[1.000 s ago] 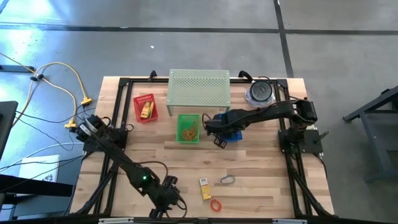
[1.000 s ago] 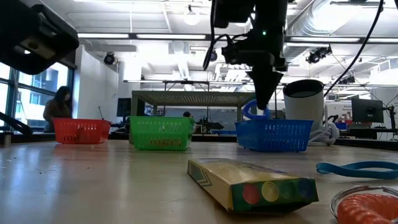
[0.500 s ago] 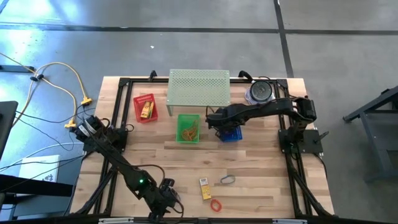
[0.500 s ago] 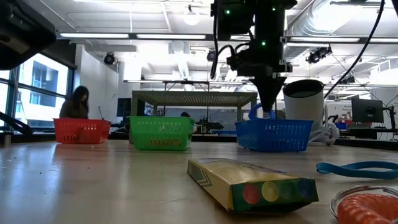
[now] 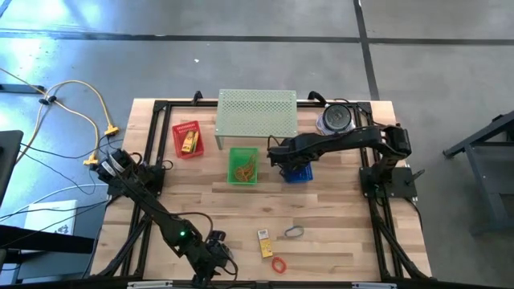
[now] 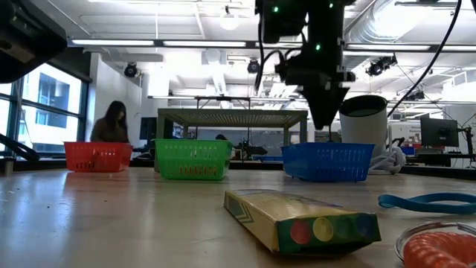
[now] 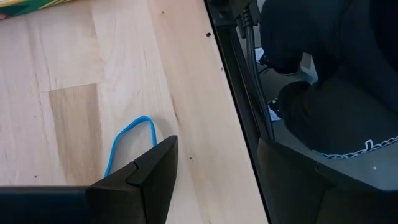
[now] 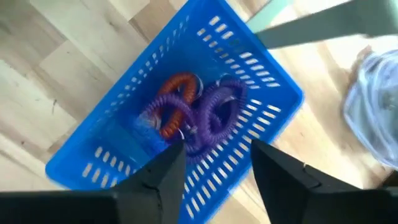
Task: Pick & Place Office Desk Supplies
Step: Put the blue rubber band into the green bin
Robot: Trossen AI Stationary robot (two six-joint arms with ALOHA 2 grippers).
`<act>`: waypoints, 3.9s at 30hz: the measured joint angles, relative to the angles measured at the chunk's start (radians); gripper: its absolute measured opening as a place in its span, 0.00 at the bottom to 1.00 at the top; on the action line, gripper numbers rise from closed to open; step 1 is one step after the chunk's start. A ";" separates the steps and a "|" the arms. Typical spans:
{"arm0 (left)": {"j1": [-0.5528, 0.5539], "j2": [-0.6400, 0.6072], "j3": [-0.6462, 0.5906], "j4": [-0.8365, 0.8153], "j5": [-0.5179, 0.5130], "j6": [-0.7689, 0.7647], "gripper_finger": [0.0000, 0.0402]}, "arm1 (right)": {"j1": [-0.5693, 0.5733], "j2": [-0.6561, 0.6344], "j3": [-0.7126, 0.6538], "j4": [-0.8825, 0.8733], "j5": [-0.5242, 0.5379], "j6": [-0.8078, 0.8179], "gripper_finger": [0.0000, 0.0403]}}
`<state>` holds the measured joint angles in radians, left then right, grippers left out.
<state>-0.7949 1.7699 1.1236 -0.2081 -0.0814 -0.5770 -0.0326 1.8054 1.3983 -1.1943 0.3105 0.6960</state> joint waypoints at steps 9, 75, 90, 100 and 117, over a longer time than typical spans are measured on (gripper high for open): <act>0.015 0.000 0.000 -0.002 0.001 0.004 0.54 | 0.108 -0.101 0.036 -0.080 -0.334 0.097 0.45; 0.031 0.002 -0.002 0.045 0.074 0.126 0.54 | 0.523 0.145 -0.199 0.442 -0.360 0.792 0.10; 0.031 0.002 -0.002 0.057 0.057 0.164 0.54 | 0.590 0.147 -0.143 0.397 -0.231 0.712 0.01; 0.056 0.001 -0.002 0.193 0.054 0.382 0.54 | 0.648 0.132 0.026 0.581 0.006 0.445 0.01; 0.078 -0.064 0.000 0.420 -0.340 0.538 0.54 | 0.656 0.130 0.036 0.974 0.054 -0.076 0.01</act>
<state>-0.7166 1.7056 1.1240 0.2122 -0.4215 -0.0388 0.6238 1.9354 1.4342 -0.2204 0.3649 0.6201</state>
